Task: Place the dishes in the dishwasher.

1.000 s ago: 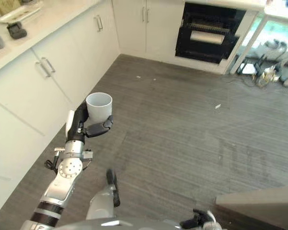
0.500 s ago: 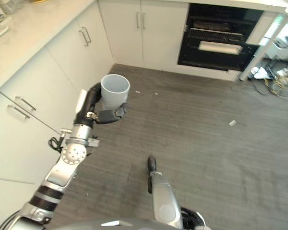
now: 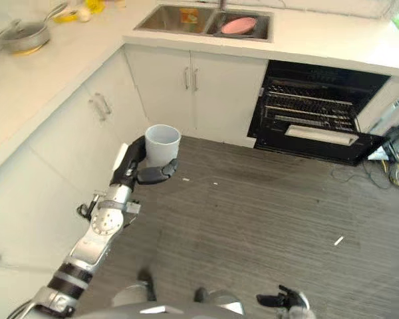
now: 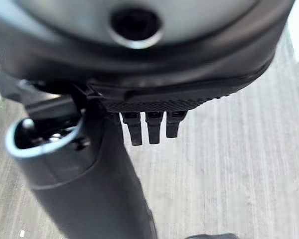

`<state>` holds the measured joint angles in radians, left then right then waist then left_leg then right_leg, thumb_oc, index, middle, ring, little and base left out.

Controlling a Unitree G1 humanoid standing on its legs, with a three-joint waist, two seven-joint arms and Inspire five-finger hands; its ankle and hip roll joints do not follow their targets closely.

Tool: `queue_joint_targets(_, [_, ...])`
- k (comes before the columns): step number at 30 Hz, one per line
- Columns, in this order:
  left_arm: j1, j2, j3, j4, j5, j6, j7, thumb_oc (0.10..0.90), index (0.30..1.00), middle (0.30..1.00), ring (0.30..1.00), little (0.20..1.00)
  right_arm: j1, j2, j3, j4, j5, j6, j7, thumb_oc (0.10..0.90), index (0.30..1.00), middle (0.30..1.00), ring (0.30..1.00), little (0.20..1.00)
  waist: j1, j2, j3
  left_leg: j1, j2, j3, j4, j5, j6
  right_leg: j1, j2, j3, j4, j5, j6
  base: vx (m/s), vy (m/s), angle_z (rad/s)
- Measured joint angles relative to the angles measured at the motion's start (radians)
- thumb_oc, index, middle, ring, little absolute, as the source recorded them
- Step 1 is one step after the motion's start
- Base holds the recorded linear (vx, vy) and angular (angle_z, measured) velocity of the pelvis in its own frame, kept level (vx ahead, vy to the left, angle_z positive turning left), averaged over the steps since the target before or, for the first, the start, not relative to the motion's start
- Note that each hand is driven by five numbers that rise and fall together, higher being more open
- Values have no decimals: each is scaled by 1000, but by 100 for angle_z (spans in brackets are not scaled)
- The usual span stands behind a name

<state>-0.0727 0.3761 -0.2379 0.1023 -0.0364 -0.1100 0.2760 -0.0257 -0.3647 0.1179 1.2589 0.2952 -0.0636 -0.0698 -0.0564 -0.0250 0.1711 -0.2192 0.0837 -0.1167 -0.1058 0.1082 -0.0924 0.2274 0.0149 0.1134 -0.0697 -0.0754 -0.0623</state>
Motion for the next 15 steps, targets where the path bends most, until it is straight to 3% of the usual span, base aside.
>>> queue_joint_targets(1, [0,0,0,0,0,0,0,400,300,300,300,300,0,0,0,0,0,0,0,800,900,900,900,900,0,0,0,0,0,0,0,0,0,0,0,0,0,0,0,277,106,-130])
queue_joint_targets(2, [35,-7,15,3,1,6,4,400,300,300,300,300,7,-6,-2,-28,0,-2,-9,800,900,900,900,900,-4,11,-5,0,-14,-57,6,24,-17,69,-11,52,-16,-23,32,395,196,-120])
queue_joint_targets(3, [57,-12,19,-1,1,8,8,400,300,300,300,300,33,-8,-3,-55,0,-15,-9,800,900,900,900,900,-4,14,-9,9,-9,-3,34,15,-18,126,-24,84,-15,-60,60,396,199,-181])
queue_joint_targets(4, [69,-20,17,-17,-2,10,10,400,300,300,300,300,78,-5,-15,-116,5,-31,-7,800,900,900,900,900,-10,16,-14,4,10,118,166,50,23,161,-24,123,32,-120,41,381,196,-164])
queue_joint_targets(5, [74,-16,21,-21,-3,15,19,400,300,300,300,300,109,23,-20,-163,20,-38,-10,800,900,900,900,900,-13,-12,-22,-13,19,209,289,79,26,143,-43,128,166,-194,67,267,184,-129])
queue_joint_targets(6, [71,-20,2,-23,-4,20,15,400,300,300,300,300,155,56,-41,-189,27,-45,-15,800,900,900,900,900,-51,-41,-66,8,-2,230,270,59,29,41,-61,71,355,-192,97,373,300,-63])
queue_joint_targets(7, [57,-7,-24,-35,-4,20,8,400,300,300,300,300,178,69,-39,-196,39,-41,-21,800,900,900,900,900,-84,-60,-78,39,-26,238,221,66,56,-16,-71,55,465,-149,129,308,382,-33])
queue_joint_targets(8, [43,19,-39,-67,-3,20,5,400,300,300,300,300,193,90,-23,-254,53,-2,-34,800,900,900,900,900,-106,-72,-71,72,-34,260,181,60,87,-145,-79,57,686,-81,195,157,251,-77])
queue_joint_targets(9, [43,52,-29,-107,-2,18,6,400,300,300,300,300,194,106,-47,-316,51,-1,-45,800,900,900,900,900,-101,-77,-46,124,-26,324,134,46,99,-327,-116,12,936,-20,309,154,285,-141])
queue_joint_targets(10, [28,71,-29,-100,-2,21,7,400,300,300,300,300,194,113,-54,-358,52,-2,-42,800,900,900,900,900,-108,-65,-34,177,-31,377,98,52,105,-434,-154,-81,1000,-47,294,255,341,-141])
queue_joint_targets(11, [-31,72,-55,-58,3,24,-5,400,300,300,300,300,213,108,-48,-411,39,1,-52,800,900,900,900,900,-124,-32,-21,252,-37,368,60,39,112,-512,-162,-171,986,-75,238,386,423,-90])
queue_joint_targets(12, [-60,52,-44,-56,6,25,-1,400,300,300,300,300,217,91,-29,-470,12,9,-72,800,900,900,900,900,-141,-5,-2,288,-44,367,60,-11,159,-553,-163,-219,938,-79,237,379,287,-53])
queue_joint_targets(13, [-75,30,-20,-72,9,23,8,400,300,300,300,300,236,55,-27,-596,-25,21,-83,800,900,900,900,900,-143,23,22,331,-59,383,29,-42,172,-585,-204,-320,906,-84,236,316,106,-54])
queue_joint_targets(14, [-75,7,6,-94,10,23,18,400,300,300,300,300,251,32,-49,-700,-40,15,-82,800,900,900,900,900,-152,46,39,354,-70,403,11,-53,137,-608,-211,-379,847,-85,234,197,28,-43])
queue_joint_targets(15, [-75,7,6,-94,10,23,18,400,300,300,300,300,251,32,-49,-700,-40,15,-82,800,900,900,900,900,-152,46,39,354,-70,403,11,-53,137,-608,-211,-379,847,-85,234,109,12,-26])
